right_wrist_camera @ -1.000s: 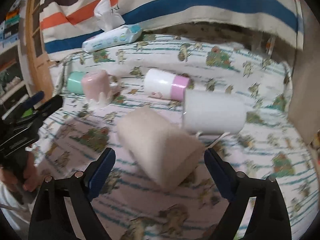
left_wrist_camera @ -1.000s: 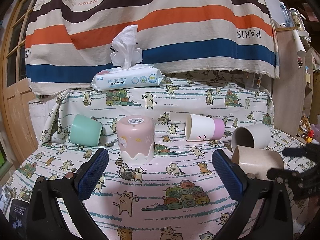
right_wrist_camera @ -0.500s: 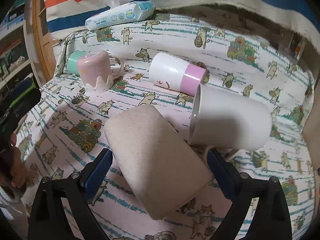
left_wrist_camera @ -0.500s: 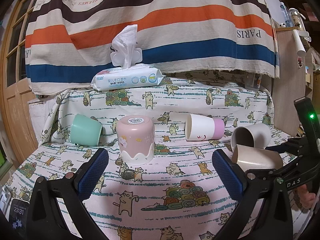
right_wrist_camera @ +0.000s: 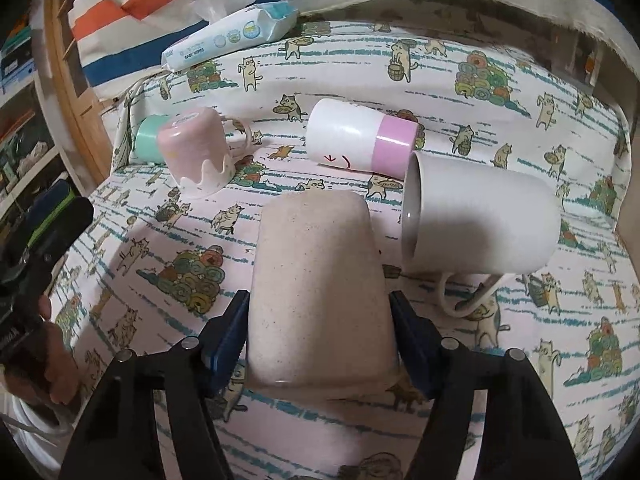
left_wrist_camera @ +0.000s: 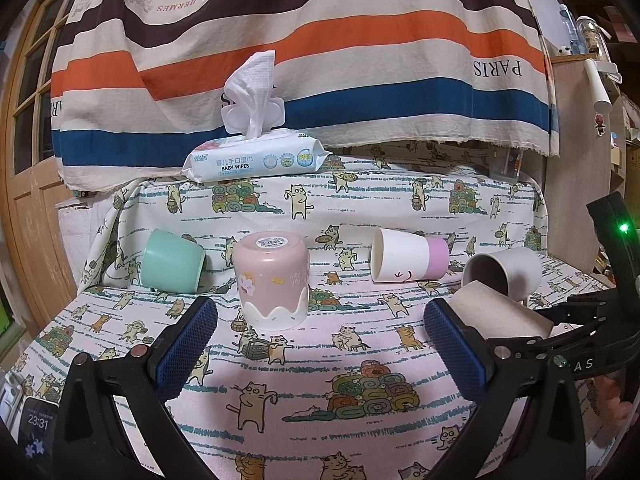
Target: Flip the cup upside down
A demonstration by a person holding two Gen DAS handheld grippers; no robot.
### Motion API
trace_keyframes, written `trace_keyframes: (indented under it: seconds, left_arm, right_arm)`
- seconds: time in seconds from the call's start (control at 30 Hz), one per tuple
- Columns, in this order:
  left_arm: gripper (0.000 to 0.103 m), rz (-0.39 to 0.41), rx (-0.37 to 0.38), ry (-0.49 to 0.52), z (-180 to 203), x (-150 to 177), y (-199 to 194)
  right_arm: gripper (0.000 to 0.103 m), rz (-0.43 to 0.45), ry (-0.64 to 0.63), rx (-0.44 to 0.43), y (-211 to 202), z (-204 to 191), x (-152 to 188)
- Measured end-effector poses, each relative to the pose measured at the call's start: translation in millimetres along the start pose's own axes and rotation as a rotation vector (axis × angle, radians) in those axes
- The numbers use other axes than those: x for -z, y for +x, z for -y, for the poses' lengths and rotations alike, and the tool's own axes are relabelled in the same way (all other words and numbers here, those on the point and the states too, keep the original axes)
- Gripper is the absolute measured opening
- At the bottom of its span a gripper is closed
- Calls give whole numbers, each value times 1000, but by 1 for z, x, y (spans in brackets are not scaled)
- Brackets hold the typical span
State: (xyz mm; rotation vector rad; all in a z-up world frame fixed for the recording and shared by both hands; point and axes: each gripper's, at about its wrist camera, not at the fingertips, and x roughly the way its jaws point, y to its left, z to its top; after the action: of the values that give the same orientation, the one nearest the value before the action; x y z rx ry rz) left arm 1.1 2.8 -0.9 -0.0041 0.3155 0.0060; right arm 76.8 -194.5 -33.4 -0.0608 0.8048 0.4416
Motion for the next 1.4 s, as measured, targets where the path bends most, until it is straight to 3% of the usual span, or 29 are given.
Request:
trace_keyframes:
  seconds: [0.37, 0.63, 0.7, 0.73, 0.93, 1.03, 1.23, 1.4]
  left_arm:
    - [103, -1, -11, -7, -6, -1, 1]
    - [103, -1, -12, -7, -7, -1, 1]
    - [103, -1, -11, -7, -6, -1, 1]
    - [103, -2, -11, -7, -6, -1, 1]
    - [103, -9, -12, -9, -7, 1, 2]
    - [103, -10, -13, -10, -6, 2, 3]
    - [103, -16, -11, -11, -5, 3, 4]
    - [103, -15, -11, -11, -4, 3, 4]
  right_arm:
    - [70, 29, 164, 41, 5, -14, 0]
    - [70, 35, 163, 18, 6, -21, 0]
    - [75, 46, 152, 9, 4, -22, 0]
    - [82, 52, 145, 12, 2, -22, 1]
    - [85, 169, 64, 18, -26, -16, 5]
    - [86, 259, 11, 68, -45, -10, 7]
    - [103, 443, -79, 167, -75, 6, 17]
    - [103, 481, -62, 191, -81, 27, 24]
